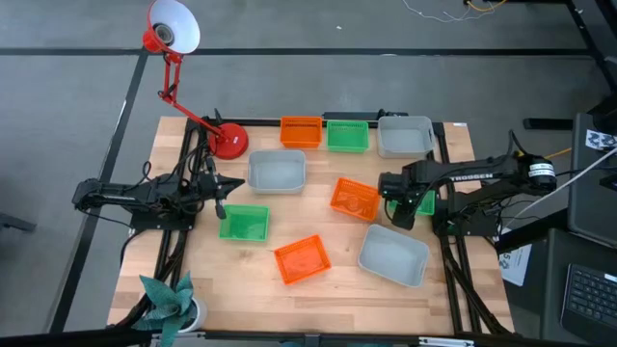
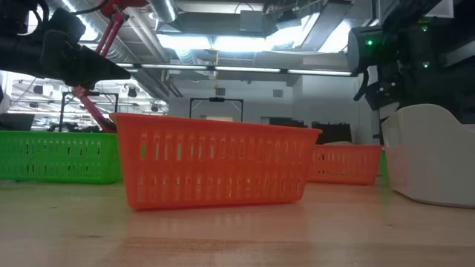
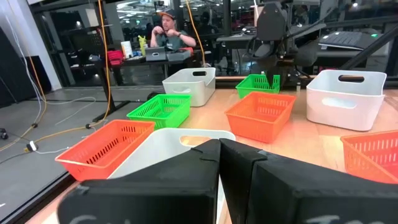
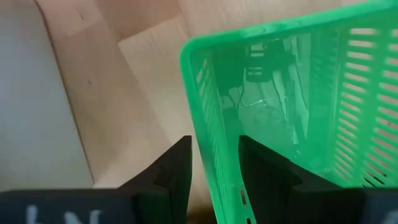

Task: Stack baskets by color
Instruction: Stack the right green bin on the top green bin

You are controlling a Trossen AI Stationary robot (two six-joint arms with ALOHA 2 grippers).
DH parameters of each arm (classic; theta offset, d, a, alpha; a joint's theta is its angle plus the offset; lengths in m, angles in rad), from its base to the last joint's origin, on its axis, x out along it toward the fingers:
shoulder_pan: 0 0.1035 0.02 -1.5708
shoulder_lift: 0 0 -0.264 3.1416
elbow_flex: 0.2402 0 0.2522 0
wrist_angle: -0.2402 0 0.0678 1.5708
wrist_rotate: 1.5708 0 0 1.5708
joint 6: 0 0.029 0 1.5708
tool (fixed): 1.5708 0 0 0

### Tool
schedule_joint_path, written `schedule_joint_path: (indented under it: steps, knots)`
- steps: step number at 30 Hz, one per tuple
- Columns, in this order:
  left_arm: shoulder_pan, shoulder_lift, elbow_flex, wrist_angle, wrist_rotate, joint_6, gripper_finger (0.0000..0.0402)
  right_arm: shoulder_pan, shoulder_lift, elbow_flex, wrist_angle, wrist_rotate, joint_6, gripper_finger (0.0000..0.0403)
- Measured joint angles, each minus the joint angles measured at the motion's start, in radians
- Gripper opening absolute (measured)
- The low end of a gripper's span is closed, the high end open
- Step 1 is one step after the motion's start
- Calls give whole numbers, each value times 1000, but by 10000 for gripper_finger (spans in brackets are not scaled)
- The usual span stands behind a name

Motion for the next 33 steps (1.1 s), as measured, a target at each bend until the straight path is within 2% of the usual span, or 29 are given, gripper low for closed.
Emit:
schedule_joint_path:
  steps: [5,11,14,19,24,28,33]
  knots:
    - [0,0,0,-1,0,0,0,0,0,-62,96,0,13,131]
    - [0,0,0,-3,0,0,0,0,0,-96,114,0,28,123]
    - [0,0,0,-3,0,0,0,0,0,-96,126,0,36,95]
    - [0,0,0,-4,0,-1,0,0,0,-94,162,20,131,13]
    - [0,0,0,-5,0,-1,0,0,0,-88,152,43,175,3]
    - [0,0,0,-5,0,-1,0,0,0,-10,38,61,179,2]
    - [0,0,0,-5,0,-23,0,0,1,145,-86,185,183,2]
